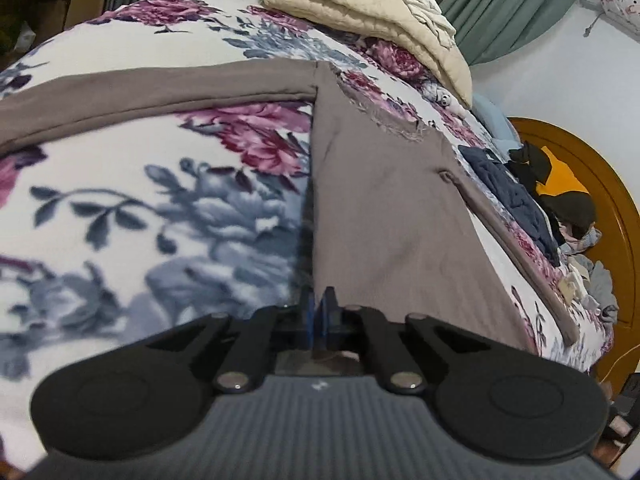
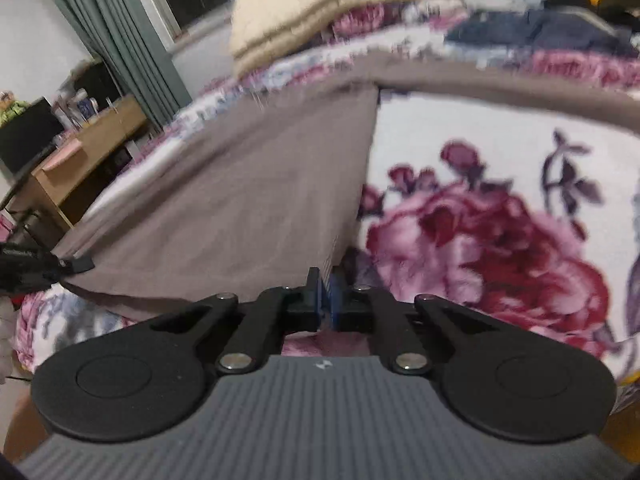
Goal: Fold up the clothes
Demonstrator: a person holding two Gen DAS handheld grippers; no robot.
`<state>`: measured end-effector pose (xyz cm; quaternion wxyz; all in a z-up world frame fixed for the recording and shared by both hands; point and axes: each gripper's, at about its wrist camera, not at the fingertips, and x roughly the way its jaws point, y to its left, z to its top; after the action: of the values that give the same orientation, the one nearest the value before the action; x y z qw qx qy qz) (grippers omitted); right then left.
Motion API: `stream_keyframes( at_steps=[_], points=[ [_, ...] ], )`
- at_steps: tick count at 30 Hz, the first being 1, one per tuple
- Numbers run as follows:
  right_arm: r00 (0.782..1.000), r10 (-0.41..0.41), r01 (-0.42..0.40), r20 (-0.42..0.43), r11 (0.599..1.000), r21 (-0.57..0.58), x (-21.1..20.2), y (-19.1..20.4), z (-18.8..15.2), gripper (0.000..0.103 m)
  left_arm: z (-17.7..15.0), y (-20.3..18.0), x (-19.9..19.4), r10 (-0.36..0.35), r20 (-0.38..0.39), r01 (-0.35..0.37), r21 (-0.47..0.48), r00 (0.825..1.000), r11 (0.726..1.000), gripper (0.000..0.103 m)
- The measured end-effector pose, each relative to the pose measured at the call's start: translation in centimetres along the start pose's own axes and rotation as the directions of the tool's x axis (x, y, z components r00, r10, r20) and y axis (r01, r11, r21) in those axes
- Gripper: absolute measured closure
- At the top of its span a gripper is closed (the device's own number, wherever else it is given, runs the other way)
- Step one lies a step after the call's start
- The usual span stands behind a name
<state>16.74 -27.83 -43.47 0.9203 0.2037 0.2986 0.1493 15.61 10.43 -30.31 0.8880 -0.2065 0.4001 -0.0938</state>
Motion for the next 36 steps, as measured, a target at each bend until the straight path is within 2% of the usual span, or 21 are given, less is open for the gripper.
stream_keyframes(
  at_steps=[3,8,11,12,15,16,17,18,19,21,23,25,27,28,29,30,31,32,33,34,36],
  points=[
    [0.999,0.024,-0.025,-0.026,1.000,-0.005,-1.7,-0.4,-0.1,0.100,-1.1,0.3,1.0,0.014,-0.032,-0.013,0.021,0.999,1.000,0.099],
    [0.991,0.016,-0.018,-0.131,1.000,-0.018,-1.0,-0.6,-1.9,0.100,-1.7,1.4,1.6,-0.003,-0.052,0.002,-0.020,0.999,1.000,0.096],
    [0.985,0.005,-0.009,-0.171,1.000,-0.022,-0.4,0.1,-2.6,0.099,-1.2,1.6,1.2,-0.002,-0.051,0.001,-0.012,0.999,1.000,0.094],
    [0.983,0.007,-0.013,-0.182,1.000,-0.027,-0.3,0.5,-2.7,0.099,-1.0,1.7,1.1,-0.001,-0.051,0.001,-0.010,0.999,1.000,0.089],
    [0.983,0.015,-0.019,-0.183,1.000,-0.023,-1.2,0.8,-2.8,0.095,-0.5,2.3,0.0,0.013,-0.022,-0.013,-0.021,1.000,1.000,0.061],
    [0.984,0.017,-0.019,-0.178,1.000,-0.010,-1.7,0.8,-2.8,0.093,-0.1,3.0,-0.7,0.031,0.011,-0.030,-0.044,0.999,0.999,0.053],
    [0.986,0.023,-0.023,-0.166,1.000,-0.002,-2.1,0.7,-2.8,0.089,0.4,3.7,-1.5,0.050,0.044,-0.047,-0.068,0.998,0.997,0.050],
    [0.988,0.031,-0.031,-0.150,1.000,0.004,-2.5,0.6,-2.9,0.077,0.8,4.4,-2.3,0.070,0.076,-0.063,-0.094,0.995,0.994,0.047],
    [0.990,0.040,-0.039,-0.133,0.999,0.009,-2.9,0.5,-2.9,0.068,1.4,5.6,-3.2,0.102,0.114,-0.086,-0.140,0.988,0.986,0.045],
    [0.993,0.069,-0.067,-0.098,0.997,0.029,-3.5,0.3,-2.6,0.062,2.5,8.2,-5.1,0.171,0.185,-0.126,-0.232,0.968,0.965,0.038],
    [0.993,0.065,-0.062,-0.095,0.998,0.030,-3.2,0.3,-2.3,0.061,3.7,11.0,-6.4,0.245,0.230,-0.164,-0.325,0.942,0.932,0.033],
    [0.993,0.056,-0.054,-0.105,0.998,0.023,-2.7,0.6,-2.1,0.061,4.9,14.0,-7.2,0.322,0.250,-0.199,-0.416,0.913,0.887,0.025],
    [0.992,0.060,-0.058,-0.108,0.998,0.014,-2.3,1.1,-2.0,0.061,6.0,16.7,-6.7,0.349,0.230,-0.202,-0.490,0.908,0.848,0.024],
    [0.992,0.061,-0.060,-0.110,0.998,0.010,-2.1,1.4,-2.0,0.061,6.8,18.9,-5.9,0.338,0.216,-0.176,-0.540,0.916,0.823,0.026],
    [0.992,0.062,-0.062,-0.111,0.998,0.005,-2.0,1.7,-2.0,0.061,7.2,20.0,-5.3,0.316,0.227,-0.148,-0.547,0.921,0.824,0.028],
    [0.992,0.065,-0.065,-0.113,0.998,0.001,-1.8,2.1,-2.0,0.061,7.7,20.6,-4.9,0.321,0.245,-0.148,-0.537,0.915,0.831,0.055],
    [0.991,0.067,-0.068,-0.114,0.998,0.000,-1.7,2.4,-2.0,0.061,8.0,20.6,-4.8,0.357,0.245,-0.188,-0.521,0.902,0.833,0.099],
    [0.991,0.067,-0.068,-0.113,0.998,-0.003,-1.7,2.6,-2.0,0.061,8.4,20.5,-4.6,0.392,0.248,-0.228,-0.503,0.886,0.834,0.098],
    [0.992,0.064,-0.066,-0.112,0.998,-0.008,-1.7,2.8,-1.9,0.061,9.3,20.2,-5.0,0.427,0.297,-0.261,-0.465,0.854,0.846,0.098],
    [0.992,0.062,-0.064,-0.110,0.998,-0.012,-1.7,3.0,-1.8,0.061,10.2,19.9,-5.4,0.456,0.348,-0.294,-0.427,0.819,0.855,0.099],
    [0.993,0.055,-0.057,-0.103,0.998,-0.020,-1.7,3.4,-1.5,0.061,11.3,19.3,-7.3,0.470,0.476,-0.316,-0.369,0.743,0.874,0.099]
  ],
)
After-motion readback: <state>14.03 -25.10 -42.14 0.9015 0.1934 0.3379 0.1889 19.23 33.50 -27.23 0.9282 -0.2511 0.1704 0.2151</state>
